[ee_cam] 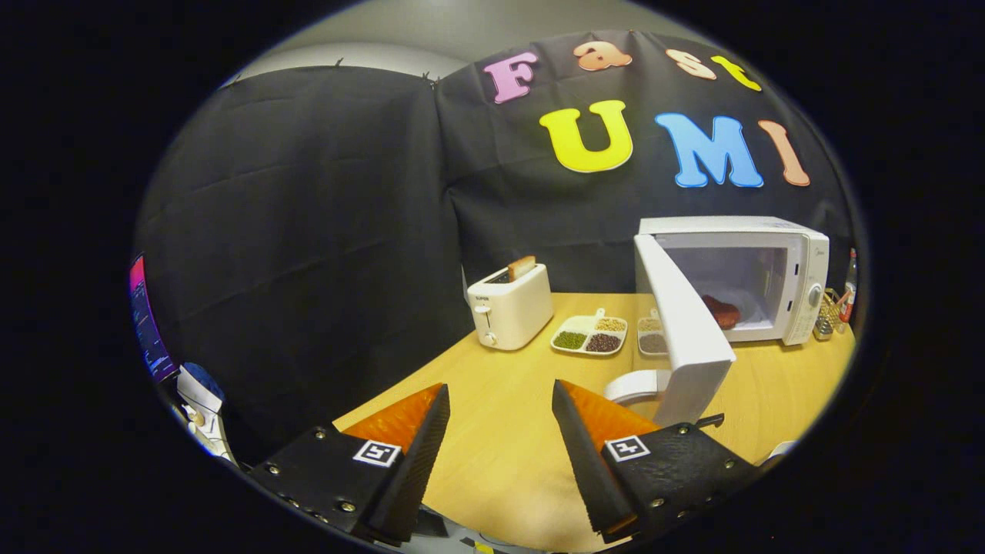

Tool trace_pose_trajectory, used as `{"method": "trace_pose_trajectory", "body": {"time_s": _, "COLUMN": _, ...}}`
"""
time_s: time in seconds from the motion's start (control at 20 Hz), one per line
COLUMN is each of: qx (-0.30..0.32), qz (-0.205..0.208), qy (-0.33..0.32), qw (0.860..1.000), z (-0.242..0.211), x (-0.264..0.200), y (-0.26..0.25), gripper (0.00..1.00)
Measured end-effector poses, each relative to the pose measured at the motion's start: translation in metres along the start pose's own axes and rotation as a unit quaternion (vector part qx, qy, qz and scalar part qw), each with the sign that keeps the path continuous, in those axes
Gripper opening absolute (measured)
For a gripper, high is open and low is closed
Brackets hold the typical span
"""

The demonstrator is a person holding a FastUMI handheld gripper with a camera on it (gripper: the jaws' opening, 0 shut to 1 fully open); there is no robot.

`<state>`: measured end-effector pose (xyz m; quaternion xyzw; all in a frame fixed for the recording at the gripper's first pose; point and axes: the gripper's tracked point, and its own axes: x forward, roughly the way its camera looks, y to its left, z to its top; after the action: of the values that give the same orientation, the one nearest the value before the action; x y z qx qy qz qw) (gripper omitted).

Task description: Open the microwave, put the food inside, and close the microwave door.

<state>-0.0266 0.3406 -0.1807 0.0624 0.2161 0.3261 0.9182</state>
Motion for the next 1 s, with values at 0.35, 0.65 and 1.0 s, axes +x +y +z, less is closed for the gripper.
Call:
{"method": "trace_pose_trajectory", "body": {"time_s": 0.35, "qx": -0.006, "qz": -0.057, "qy": -0.008, "qw": 0.998, "z": 0.004, "x": -0.004, "y": -0.046, "gripper": 0.19}}
{"method": "trace_pose_trajectory", "body": {"time_s": 0.65, "qx": 0.001, "qz": -0.093, "qy": 0.002, "qw": 0.996, "z": -0.001, "x": -0.017, "y": -0.085, "gripper": 0.01}}
{"method": "trace_pose_trajectory", "body": {"time_s": 1.0, "qx": 0.017, "qz": -0.137, "qy": -0.001, "qw": 0.99, "z": 0.01, "x": -0.035, "y": -0.143, "gripper": 0.01}}
